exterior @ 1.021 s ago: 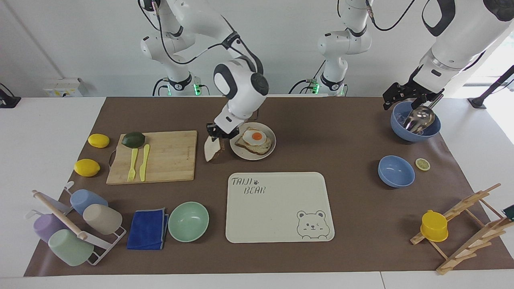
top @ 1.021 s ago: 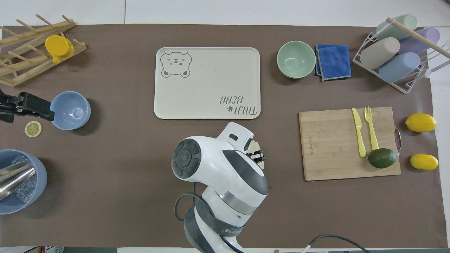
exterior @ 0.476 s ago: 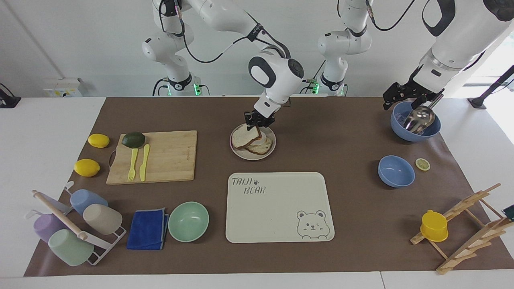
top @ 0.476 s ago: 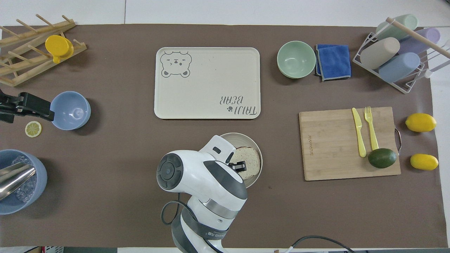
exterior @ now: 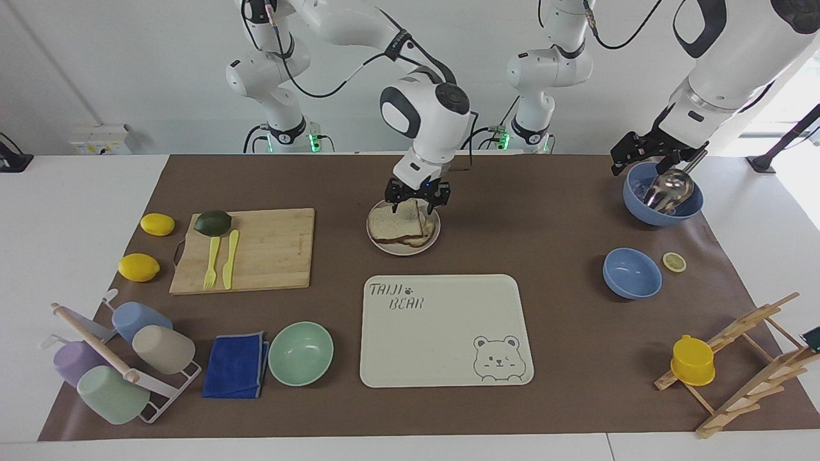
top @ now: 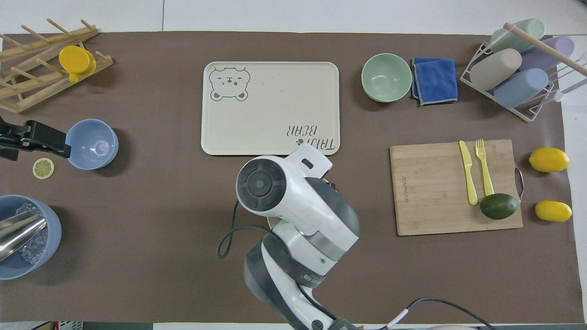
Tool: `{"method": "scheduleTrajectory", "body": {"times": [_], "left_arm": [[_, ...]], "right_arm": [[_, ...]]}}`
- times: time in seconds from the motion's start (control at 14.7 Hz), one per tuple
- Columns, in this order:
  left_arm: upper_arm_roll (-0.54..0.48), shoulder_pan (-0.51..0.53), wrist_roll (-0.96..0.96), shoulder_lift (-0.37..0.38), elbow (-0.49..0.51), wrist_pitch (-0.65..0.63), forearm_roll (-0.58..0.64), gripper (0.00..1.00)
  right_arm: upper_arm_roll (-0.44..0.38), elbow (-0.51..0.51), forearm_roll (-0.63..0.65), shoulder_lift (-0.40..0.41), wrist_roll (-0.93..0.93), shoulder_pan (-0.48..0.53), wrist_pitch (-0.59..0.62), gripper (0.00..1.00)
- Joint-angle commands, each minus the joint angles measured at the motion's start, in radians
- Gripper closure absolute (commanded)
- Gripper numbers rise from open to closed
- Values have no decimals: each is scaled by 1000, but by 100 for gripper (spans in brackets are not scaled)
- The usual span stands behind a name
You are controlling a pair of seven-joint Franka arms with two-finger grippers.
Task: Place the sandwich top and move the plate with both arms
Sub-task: 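Lower the bread onto the egg toast and open the right gripper, then withdraw the right gripper while the left gripper reaches toward the plate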
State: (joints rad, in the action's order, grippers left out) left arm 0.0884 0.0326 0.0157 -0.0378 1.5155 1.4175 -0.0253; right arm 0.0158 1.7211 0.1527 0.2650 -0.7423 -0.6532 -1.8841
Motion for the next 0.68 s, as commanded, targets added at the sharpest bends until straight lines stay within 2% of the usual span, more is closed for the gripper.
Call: {"method": "scheduleTrajectory", "body": {"times": [0.0,0.2,0.41,0.54,0.61], "left_arm": [[8,12,-19,26,29,9,13,0],[8,6,-14,33,32,12,13,0],[11,-2,-16,62,95,23,7,0],[16,-5,-16,113,196,76,-33,0],[20,-10,-14,151,274,131,-60,0]], "right_arm": [[9,18,-64,-102,108,186,54,0],[9,15,-120,-176,292,383,140,0],[7,14,-134,-234,456,519,210,0],[-19,5,-168,-269,544,576,258,0],[-64,-9,-168,-291,569,569,302,0]]}}
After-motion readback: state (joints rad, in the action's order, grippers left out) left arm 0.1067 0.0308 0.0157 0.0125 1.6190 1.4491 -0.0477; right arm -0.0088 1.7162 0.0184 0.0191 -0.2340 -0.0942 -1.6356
